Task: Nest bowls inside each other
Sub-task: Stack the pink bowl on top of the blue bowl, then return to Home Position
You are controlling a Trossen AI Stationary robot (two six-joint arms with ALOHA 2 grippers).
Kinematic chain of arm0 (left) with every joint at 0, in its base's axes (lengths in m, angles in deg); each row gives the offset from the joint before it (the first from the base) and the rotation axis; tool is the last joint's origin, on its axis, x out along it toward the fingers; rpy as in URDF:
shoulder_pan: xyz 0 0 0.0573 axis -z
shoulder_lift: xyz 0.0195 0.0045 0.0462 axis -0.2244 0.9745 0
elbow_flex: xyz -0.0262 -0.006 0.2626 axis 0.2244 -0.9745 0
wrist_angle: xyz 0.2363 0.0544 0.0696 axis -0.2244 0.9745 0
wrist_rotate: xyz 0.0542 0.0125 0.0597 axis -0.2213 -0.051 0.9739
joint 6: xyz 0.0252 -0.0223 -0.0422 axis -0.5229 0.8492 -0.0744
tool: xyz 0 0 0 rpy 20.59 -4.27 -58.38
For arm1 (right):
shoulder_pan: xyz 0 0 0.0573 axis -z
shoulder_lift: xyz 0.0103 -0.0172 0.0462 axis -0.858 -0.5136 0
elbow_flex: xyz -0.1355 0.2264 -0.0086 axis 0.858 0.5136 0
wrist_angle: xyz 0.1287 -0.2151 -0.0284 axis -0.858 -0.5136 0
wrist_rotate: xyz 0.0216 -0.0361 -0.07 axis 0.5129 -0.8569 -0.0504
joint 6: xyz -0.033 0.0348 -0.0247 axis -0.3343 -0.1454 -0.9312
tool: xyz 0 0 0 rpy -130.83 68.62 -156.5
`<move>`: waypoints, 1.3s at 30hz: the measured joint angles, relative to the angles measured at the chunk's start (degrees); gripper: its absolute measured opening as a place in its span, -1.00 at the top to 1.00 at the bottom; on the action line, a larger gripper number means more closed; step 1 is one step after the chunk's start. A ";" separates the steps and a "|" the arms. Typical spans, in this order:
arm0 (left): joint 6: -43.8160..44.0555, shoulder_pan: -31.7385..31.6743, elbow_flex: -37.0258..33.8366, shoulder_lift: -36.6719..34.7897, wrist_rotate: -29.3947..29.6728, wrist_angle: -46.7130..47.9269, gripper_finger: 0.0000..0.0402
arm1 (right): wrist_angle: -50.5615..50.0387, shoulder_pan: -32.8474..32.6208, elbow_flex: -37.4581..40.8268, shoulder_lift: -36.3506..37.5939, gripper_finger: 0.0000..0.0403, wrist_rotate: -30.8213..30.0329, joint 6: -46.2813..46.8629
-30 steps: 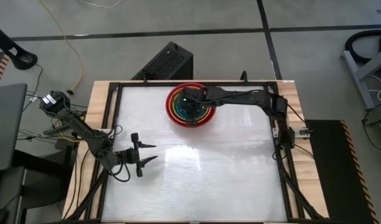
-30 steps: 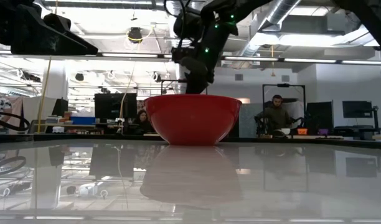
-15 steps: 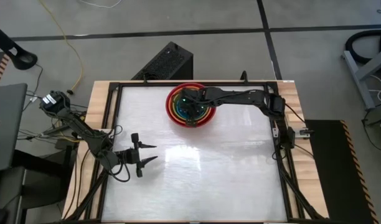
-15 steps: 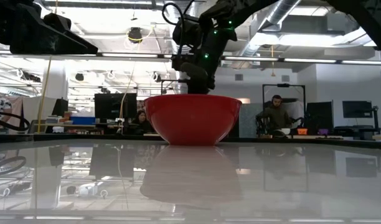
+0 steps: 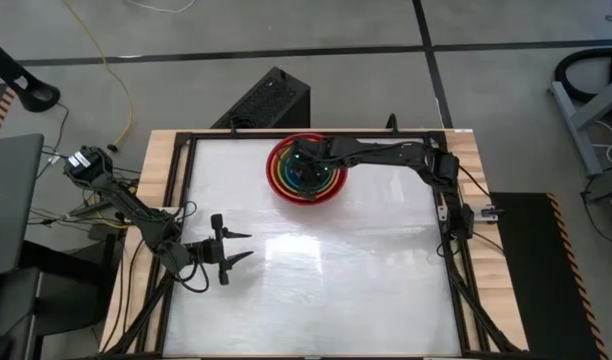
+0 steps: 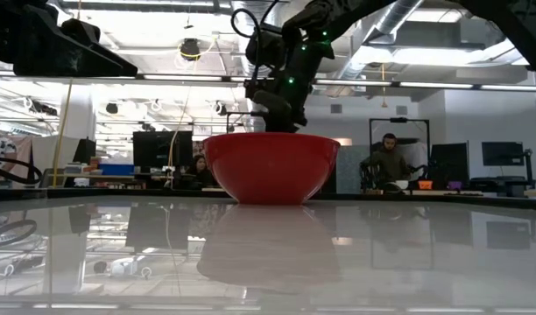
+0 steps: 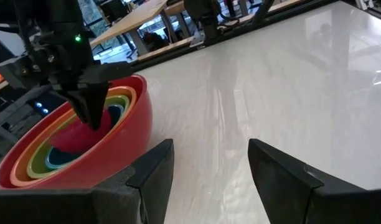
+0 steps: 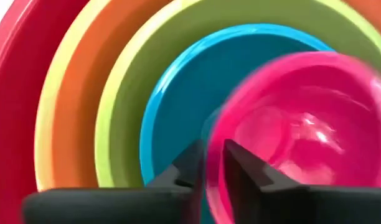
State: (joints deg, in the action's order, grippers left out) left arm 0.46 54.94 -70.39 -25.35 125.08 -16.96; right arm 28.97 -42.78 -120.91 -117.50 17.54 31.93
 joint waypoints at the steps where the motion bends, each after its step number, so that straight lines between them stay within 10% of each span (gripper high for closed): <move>1: 0.00 0.00 0.00 0.00 -0.01 -0.02 0.02 | 0.07 0.00 0.00 0.04 0.54 -0.17 0.05; 17: -0.02 0.55 0.00 0.00 -0.16 -0.17 0.02 | -4.10 -0.48 -4.10 3.62 -0.08 -5.68 0.15; 30: 2.94 0.57 2.74 0.02 -3.75 0.04 0.02 | -19.35 -12.98 -3.24 18.34 0.39 -4.52 11.57; 39: -1.16 0.02 7.64 -1.73 -4.48 -0.11 0.10 | -9.98 -26.95 18.23 38.86 0.95 -10.29 22.63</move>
State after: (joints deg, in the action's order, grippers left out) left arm -0.70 54.96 -62.75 -27.08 120.60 -17.07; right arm 18.99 -69.73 -102.69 -78.63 7.25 54.56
